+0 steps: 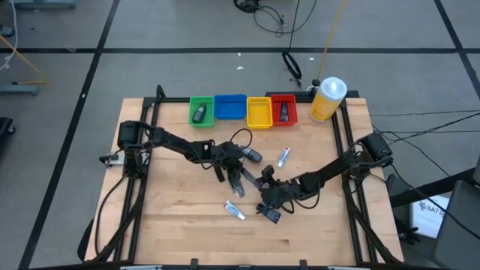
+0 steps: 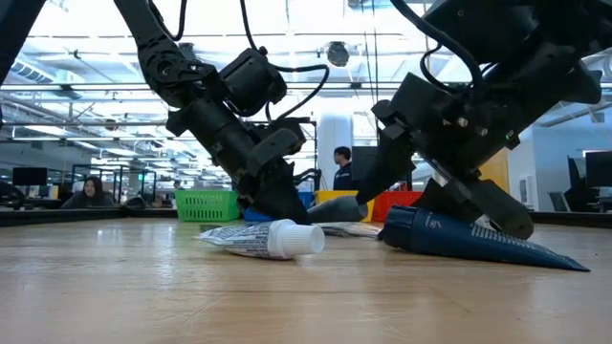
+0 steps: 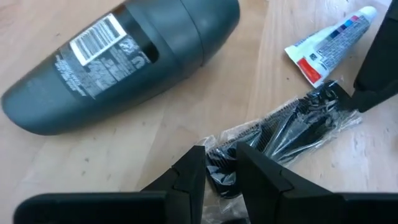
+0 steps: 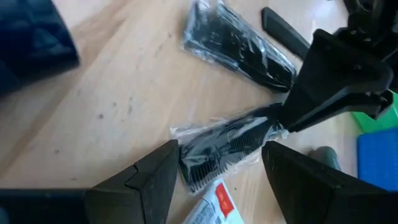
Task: Pick & Place Travel size toiletries
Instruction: Put the right black comb into the yellow bin
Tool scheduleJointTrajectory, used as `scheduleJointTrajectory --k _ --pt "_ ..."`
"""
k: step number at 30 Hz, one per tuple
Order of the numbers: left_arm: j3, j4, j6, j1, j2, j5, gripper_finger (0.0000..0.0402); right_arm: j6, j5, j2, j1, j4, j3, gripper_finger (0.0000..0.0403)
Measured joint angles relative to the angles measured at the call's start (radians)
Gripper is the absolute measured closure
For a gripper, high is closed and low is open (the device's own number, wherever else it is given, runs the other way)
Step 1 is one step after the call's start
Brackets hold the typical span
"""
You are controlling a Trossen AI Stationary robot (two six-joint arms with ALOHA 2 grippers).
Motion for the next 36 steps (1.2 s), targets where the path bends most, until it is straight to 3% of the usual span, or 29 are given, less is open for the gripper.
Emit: scheduleJointTrajectory --k 17,24,36 --pt "0.000 0.001 -0.032 -0.009 0.000 -0.014 0.0309 -0.064 -0.130 -0.056 -0.001 -0.115 0.032 0.0177" --pt "0.000 0.002 -0.035 -0.009 -0.001 -0.024 0.0309 0.011 -0.136 -0.076 0.005 -0.194 0.038 0.0177" --pt "0.000 0.002 -0.060 -0.035 -0.001 -0.016 0.0309 -0.029 -0.093 0.008 -0.043 -0.116 0.043 0.0177"
